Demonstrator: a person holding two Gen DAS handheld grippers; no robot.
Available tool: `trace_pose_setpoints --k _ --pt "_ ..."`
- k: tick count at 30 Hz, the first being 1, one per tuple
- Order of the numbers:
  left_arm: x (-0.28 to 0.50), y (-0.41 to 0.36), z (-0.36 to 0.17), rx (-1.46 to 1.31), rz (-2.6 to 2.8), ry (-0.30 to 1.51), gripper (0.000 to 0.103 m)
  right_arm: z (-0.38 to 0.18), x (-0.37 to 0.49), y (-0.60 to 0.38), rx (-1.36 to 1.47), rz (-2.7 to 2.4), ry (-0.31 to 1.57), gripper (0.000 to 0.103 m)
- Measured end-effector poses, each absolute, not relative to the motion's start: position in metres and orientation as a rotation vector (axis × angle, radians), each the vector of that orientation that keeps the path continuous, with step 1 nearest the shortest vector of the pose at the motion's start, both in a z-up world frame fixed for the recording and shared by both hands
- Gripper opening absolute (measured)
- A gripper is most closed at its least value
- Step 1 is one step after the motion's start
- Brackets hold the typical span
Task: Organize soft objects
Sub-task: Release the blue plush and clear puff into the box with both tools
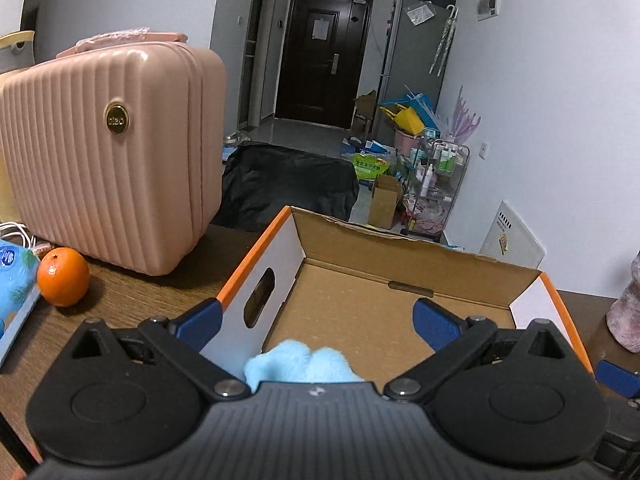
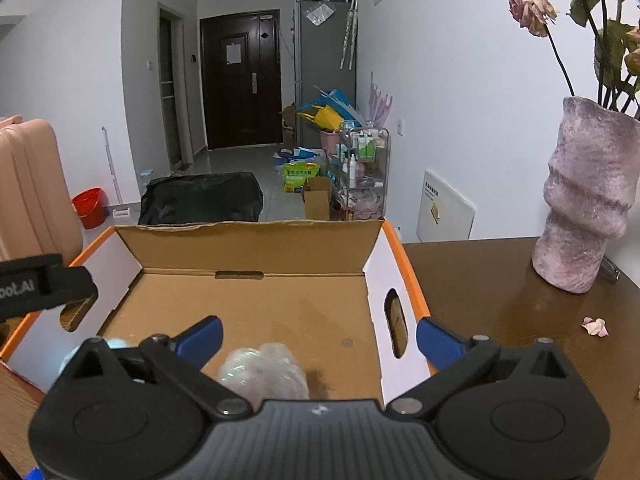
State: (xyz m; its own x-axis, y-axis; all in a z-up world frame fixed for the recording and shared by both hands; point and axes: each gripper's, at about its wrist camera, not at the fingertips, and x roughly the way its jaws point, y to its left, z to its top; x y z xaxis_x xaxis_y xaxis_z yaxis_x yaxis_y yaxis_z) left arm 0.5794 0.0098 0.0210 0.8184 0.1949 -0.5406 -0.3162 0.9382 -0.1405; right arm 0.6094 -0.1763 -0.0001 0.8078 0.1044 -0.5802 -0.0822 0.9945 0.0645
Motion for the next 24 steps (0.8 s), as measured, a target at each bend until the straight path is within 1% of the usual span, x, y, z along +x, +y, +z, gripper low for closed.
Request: trace_pose_setpoints --k 24 --pt "0.543 0.004 0.005 -0.178 0.303 0.518 0.103 -0.007 0.581 -0.19 0.033 0.056 0.648 0.103"
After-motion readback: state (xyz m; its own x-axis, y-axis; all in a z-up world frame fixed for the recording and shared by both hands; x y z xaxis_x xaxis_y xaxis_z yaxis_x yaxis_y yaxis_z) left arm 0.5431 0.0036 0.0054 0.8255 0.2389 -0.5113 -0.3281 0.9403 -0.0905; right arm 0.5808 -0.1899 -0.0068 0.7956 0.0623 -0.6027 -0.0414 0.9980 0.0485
